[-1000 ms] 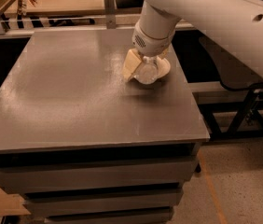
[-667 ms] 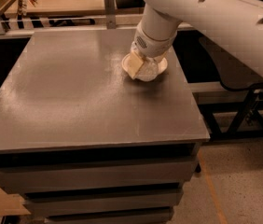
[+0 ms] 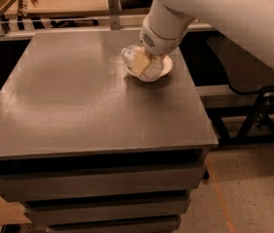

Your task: Pick blue plastic bottle from paper bowl and place on counter

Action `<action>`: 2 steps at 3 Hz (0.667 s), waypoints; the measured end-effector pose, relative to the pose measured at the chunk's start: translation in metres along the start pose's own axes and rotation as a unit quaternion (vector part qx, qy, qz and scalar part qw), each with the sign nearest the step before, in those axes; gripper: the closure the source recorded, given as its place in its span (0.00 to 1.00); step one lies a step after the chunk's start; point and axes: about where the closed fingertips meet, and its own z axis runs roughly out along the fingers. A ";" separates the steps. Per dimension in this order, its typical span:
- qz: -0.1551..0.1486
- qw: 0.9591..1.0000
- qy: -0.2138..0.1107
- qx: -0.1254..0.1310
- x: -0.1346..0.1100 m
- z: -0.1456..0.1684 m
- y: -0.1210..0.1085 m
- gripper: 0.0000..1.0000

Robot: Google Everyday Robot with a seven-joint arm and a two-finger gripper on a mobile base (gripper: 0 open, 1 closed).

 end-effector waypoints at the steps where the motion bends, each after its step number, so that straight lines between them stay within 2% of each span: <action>1: -0.041 0.998 -0.049 -0.006 -0.006 -0.033 0.015 1.00; 2: -0.088 0.990 -0.102 -0.031 -0.010 -0.060 0.035 1.00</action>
Offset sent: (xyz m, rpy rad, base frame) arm -0.0807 0.0441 0.0757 0.1658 -0.2330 0.4644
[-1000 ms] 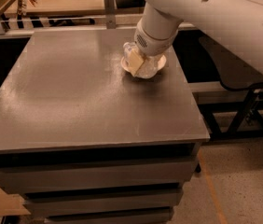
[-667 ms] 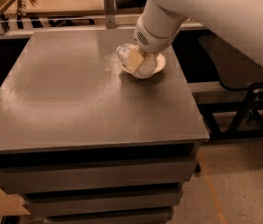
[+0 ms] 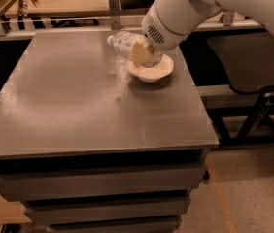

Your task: Pick blue plastic bottle from paper bowl and place on counter

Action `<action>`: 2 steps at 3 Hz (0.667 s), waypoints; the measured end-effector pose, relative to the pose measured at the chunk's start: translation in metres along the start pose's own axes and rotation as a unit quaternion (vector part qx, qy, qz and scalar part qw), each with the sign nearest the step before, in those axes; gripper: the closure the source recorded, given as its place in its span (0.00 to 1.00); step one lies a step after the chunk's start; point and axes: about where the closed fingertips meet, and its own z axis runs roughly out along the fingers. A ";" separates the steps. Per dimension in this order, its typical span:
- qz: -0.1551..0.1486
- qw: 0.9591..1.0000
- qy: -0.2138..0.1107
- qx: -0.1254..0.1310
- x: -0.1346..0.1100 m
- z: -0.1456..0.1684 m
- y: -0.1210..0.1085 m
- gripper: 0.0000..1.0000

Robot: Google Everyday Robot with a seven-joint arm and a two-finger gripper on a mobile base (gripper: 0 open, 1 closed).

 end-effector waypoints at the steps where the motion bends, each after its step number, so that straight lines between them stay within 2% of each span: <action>1: -0.038 0.999 -0.015 -0.018 -0.005 -0.005 0.010 1.00; 2: -0.038 0.999 -0.015 -0.018 -0.005 -0.005 0.010 1.00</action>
Offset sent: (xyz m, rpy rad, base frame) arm -0.0084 0.0077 0.0043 0.0039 -0.0180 0.0823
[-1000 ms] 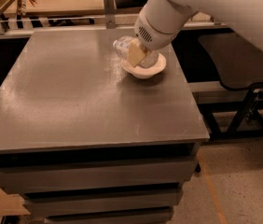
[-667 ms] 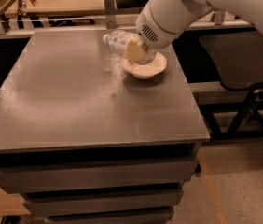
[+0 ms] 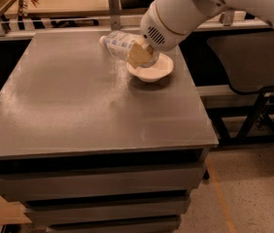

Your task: Pick blue plastic bottle from paper bowl and place on counter

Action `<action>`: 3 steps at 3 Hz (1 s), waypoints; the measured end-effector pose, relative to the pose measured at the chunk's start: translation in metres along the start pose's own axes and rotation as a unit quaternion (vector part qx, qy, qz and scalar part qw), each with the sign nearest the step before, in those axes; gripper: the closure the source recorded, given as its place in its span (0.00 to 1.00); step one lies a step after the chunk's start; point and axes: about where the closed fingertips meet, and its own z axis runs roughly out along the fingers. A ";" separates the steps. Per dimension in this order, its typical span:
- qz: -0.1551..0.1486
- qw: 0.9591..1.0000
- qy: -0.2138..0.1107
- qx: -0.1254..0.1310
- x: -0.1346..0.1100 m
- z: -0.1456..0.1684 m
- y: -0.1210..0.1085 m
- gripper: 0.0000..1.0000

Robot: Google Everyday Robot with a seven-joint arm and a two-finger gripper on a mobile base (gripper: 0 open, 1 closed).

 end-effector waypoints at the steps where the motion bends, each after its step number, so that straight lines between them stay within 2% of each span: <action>1: -0.024 0.999 0.007 -0.031 -0.004 0.016 0.020 1.00; 2: -0.072 0.993 0.007 -0.092 -0.012 0.036 0.061 1.00; 3: -0.108 0.981 0.007 -0.160 -0.013 0.055 0.102 1.00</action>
Offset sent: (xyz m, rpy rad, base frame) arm -0.0458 0.0952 -0.0603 -0.0268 0.1469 0.3836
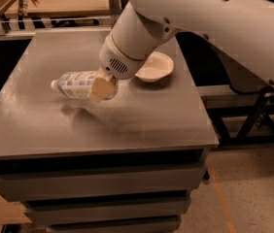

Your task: Pick blue plastic bottle from paper bowl and place on counter

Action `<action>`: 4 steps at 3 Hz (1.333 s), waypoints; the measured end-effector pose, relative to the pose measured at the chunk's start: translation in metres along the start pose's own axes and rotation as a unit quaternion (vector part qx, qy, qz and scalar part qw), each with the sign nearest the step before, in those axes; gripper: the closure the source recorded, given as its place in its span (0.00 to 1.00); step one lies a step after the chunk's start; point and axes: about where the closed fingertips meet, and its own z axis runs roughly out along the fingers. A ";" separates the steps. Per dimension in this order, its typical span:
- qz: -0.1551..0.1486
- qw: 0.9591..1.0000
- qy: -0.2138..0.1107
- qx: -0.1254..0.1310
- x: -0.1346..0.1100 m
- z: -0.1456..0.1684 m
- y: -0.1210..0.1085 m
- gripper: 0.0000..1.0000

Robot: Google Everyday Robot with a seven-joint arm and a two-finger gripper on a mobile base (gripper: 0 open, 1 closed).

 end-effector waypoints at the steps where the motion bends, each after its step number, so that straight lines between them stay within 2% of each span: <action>1: -0.026 0.997 -0.005 -0.071 -0.006 0.030 0.029 1.00; 2: -0.043 0.990 -0.009 -0.133 -0.010 0.054 0.051 1.00; 3: -0.044 0.990 -0.008 -0.137 -0.010 0.055 0.053 0.83; 4: -0.046 0.989 -0.008 -0.137 -0.011 0.056 0.055 0.52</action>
Offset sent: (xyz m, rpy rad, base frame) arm -0.0530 0.0712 -0.0691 0.0653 0.2861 0.3461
